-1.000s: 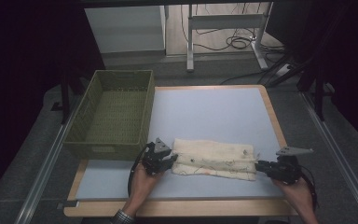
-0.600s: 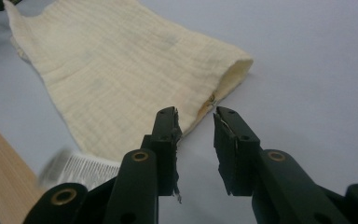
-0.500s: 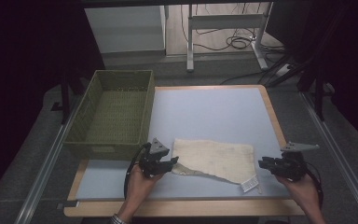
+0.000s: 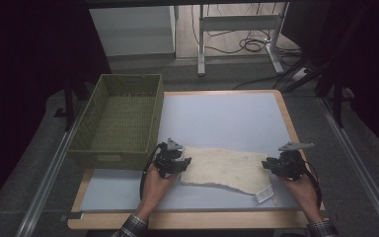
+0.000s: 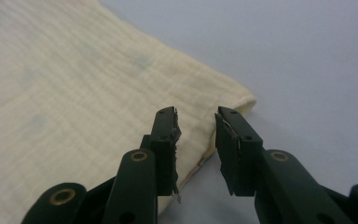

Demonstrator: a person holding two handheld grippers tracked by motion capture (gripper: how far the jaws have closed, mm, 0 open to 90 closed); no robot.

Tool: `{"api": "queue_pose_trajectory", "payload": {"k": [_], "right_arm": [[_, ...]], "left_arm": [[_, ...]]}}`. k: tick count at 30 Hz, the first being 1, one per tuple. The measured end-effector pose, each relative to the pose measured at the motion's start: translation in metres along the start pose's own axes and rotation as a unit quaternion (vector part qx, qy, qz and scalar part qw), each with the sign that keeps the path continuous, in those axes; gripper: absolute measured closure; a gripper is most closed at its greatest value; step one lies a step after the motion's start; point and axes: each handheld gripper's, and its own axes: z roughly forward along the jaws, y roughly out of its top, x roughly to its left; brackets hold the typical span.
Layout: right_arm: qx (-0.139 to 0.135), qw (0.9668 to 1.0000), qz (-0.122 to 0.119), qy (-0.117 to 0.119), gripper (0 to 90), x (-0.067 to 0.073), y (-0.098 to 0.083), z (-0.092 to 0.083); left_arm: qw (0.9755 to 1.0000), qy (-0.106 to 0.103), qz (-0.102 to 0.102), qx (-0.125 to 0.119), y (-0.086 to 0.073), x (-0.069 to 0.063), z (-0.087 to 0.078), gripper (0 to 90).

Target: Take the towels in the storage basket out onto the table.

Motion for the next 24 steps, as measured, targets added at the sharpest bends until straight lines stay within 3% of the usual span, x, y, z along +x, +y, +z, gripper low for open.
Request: {"api": "queue_pose_trajectory", "payload": {"k": [3,5,7,15,20,24], "right_arm": [[0.010,0.9999,-0.004,-0.006,85.6,0.002,-0.002,0.007],[0.007,0.9999,-0.007,-0.007,88.5,0.003,-0.003,0.006],[0.002,0.9999,-0.009,-0.009,89.0,0.005,-0.002,0.002],[-0.037,0.9991,-0.009,-0.020,89.0,0.000,0.021,-0.019],[-0.025,0.9992,0.003,-0.032,88.9,-0.012,0.026,-0.002],[0.006,0.9994,0.032,-0.008,87.6,-0.023,0.016,0.017]], "left_arm": [[0.9999,0.000,-0.011,0.004,0.002,0.005,0.010,60.0],[0.9998,-0.010,-0.014,0.006,0.002,0.006,0.013,70.7],[0.9998,-0.010,-0.009,0.013,0.001,0.005,0.017,75.1],[1.0000,0.007,-0.002,0.007,0.000,0.004,0.018,66.5],[1.0000,0.006,-0.004,-0.001,-0.002,0.004,0.018,65.9],[0.9999,0.011,-0.001,0.002,-0.001,0.004,0.017,61.3]]}}
